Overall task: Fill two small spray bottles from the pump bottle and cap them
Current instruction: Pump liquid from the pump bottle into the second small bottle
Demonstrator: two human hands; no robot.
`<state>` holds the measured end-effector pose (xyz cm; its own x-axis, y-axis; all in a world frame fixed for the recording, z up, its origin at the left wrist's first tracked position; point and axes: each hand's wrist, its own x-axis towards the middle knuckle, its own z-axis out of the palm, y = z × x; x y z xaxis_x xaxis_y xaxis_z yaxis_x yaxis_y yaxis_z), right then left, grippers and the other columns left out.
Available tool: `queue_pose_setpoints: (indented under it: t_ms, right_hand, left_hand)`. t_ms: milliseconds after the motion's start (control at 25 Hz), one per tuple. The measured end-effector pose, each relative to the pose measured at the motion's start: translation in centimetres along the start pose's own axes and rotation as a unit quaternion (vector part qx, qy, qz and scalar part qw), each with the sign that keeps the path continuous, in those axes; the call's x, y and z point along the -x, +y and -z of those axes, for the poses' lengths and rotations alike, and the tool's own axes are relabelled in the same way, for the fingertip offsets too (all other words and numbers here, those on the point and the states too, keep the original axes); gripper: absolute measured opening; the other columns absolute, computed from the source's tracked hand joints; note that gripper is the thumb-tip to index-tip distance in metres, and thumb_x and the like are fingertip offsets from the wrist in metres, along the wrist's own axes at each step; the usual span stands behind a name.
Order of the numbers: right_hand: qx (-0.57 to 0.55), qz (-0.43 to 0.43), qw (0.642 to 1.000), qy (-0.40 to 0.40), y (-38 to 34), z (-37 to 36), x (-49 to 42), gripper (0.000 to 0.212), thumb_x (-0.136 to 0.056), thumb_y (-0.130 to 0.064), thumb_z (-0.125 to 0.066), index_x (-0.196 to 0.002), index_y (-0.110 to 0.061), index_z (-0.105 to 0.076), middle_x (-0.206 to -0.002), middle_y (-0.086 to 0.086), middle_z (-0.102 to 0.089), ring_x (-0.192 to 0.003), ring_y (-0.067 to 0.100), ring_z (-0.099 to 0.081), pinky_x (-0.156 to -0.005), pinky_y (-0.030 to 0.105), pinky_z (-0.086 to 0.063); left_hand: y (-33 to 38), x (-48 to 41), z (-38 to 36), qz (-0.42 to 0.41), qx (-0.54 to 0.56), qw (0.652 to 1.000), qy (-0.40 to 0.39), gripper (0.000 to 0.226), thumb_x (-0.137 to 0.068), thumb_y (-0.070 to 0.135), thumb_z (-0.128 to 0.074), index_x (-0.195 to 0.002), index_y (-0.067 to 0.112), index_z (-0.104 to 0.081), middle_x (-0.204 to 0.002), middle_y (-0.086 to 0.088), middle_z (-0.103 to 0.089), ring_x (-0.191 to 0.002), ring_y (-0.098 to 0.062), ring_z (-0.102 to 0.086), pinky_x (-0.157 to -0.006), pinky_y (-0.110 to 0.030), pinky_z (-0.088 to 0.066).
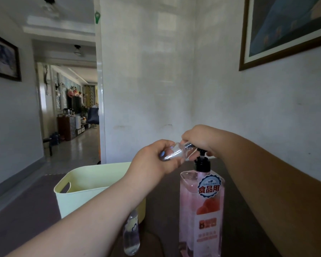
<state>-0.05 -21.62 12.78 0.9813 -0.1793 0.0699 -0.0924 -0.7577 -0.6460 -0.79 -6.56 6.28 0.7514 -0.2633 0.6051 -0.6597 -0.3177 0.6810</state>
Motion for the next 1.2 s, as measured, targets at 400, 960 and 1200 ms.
queue_pose_setpoints:
  t_ms: [400,960,1200]
  right_hand:
    - [-0.061,0.019,0.997,0.040,0.8,-0.7,0.2,0.035,-0.096,-0.016,-0.042,-0.119,0.005,-0.060,-0.085,0.010,-0.060,-0.061,0.015,-0.055,-0.052,0.022,-0.046]
    - [-0.025,-0.016,1.000,0.008,-0.5,-0.1,1.5,0.035,-0.095,-0.018,-0.035,-0.113,-0.004,-0.061,-0.074,0.007,-0.069,-0.075,0.026,-0.059,-0.059,0.024,-0.039]
    - [-0.038,-0.002,0.999,0.006,0.3,-1.1,0.8,0.034,-0.094,-0.011,-0.041,-0.120,0.005,-0.058,-0.095,0.019,-0.072,-0.097,0.034,-0.063,-0.097,0.038,-0.048]
  left_hand:
    - [-0.3,1.1,-0.3,0.013,-0.004,1.000,-0.003,0.022,-0.074,0.027,-0.075,-0.093,0.029,-0.065,-0.085,0.009,-0.068,-0.072,-0.002,-0.058,-0.061,-0.003,-0.038]
    - [0.7,0.8,0.1,0.028,0.005,1.000,-0.004,0.026,-0.075,0.026,-0.074,-0.100,0.025,-0.067,-0.088,0.004,-0.069,-0.078,-0.009,-0.059,-0.059,-0.004,-0.039]
    - [0.0,1.2,-0.1,0.037,-0.016,0.999,-0.010,0.030,-0.076,0.028,-0.073,-0.105,0.023,-0.067,-0.093,0.003,-0.070,-0.081,-0.010,-0.060,-0.067,-0.009,-0.041]
